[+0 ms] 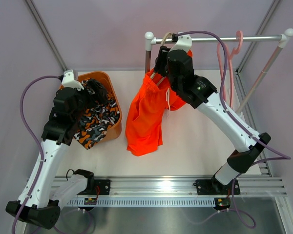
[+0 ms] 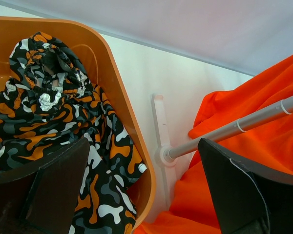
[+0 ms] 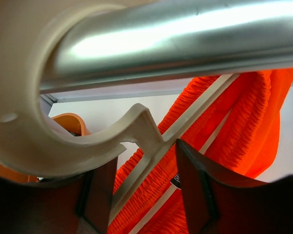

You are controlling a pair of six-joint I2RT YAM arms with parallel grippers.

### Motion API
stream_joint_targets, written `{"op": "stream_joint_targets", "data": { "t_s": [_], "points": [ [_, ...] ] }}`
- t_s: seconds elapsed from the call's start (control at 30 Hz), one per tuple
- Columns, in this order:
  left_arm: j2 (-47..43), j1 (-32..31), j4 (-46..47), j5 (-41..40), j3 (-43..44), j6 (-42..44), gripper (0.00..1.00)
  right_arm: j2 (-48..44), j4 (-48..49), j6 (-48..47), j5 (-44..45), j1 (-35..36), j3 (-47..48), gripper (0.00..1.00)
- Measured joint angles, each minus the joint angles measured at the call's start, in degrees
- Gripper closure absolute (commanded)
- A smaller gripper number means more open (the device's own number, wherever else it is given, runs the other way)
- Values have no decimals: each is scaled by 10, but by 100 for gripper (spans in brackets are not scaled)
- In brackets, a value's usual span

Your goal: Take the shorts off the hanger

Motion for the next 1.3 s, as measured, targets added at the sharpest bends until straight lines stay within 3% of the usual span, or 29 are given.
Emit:
{"op": "stream_joint_targets", "data": {
  "t_s": [0.1,0.23,0.5,0.87,1.3],
  "points": [
    [0,0,0,0,0,0,1,-10,6,-2,8,0,-13,58],
    [0,0,0,0,0,0,1,-36,9,-7,19,1,-40,64],
    [0,0,0,0,0,0,1,-80,14,-32,38,1,-70,59],
    [0,0,0,0,-1,0,1,-61,21,-91,41,1,-47,55],
    [0,0,3,0,-9,0,1,-87,25,-93,20,1,-70,51]
  ]
}}
